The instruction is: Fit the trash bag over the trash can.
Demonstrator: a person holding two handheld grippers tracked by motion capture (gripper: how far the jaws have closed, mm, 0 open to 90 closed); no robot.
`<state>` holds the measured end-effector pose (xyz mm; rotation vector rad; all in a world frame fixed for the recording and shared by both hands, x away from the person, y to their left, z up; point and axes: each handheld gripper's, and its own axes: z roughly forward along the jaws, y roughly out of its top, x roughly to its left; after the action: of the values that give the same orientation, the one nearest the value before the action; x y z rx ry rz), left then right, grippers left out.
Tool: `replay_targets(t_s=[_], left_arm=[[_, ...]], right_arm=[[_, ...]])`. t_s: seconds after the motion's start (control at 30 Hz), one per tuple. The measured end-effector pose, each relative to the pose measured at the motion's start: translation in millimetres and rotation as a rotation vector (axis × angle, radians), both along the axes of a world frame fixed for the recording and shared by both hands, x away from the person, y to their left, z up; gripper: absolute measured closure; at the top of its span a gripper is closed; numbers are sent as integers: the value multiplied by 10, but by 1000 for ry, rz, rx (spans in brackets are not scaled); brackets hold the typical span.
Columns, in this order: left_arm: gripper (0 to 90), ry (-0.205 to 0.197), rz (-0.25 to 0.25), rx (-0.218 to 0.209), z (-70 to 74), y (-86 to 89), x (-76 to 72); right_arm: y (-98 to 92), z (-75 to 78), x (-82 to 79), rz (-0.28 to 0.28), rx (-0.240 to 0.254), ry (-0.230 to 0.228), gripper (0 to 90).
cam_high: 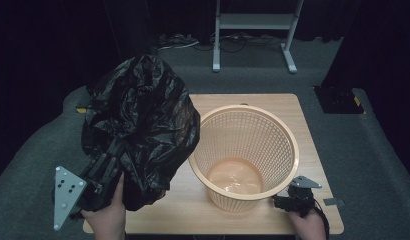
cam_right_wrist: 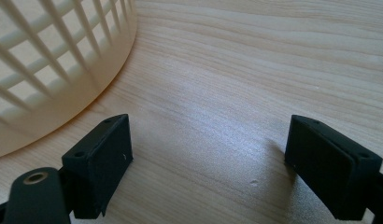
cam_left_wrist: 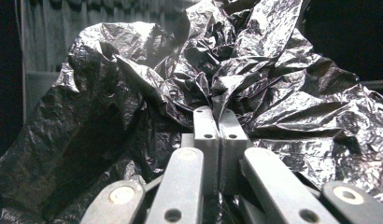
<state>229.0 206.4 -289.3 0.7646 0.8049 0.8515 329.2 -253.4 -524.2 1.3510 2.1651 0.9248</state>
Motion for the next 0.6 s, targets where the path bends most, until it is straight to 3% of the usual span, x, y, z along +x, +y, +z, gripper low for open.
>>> replay_targets(t_s=[0.23, 0.43, 0.6], left_arm=[[882, -37, -46, 13, 72, -292, 13], [882, -37, -80, 13, 83, -494, 73], [882, -31, -116, 65, 64, -754, 122]], right_arm=[[-1, 0, -1, 2, 0, 1, 144], [0, 0, -1, 2, 0, 0, 143], [0, 0, -2, 3, 0, 0, 143]])
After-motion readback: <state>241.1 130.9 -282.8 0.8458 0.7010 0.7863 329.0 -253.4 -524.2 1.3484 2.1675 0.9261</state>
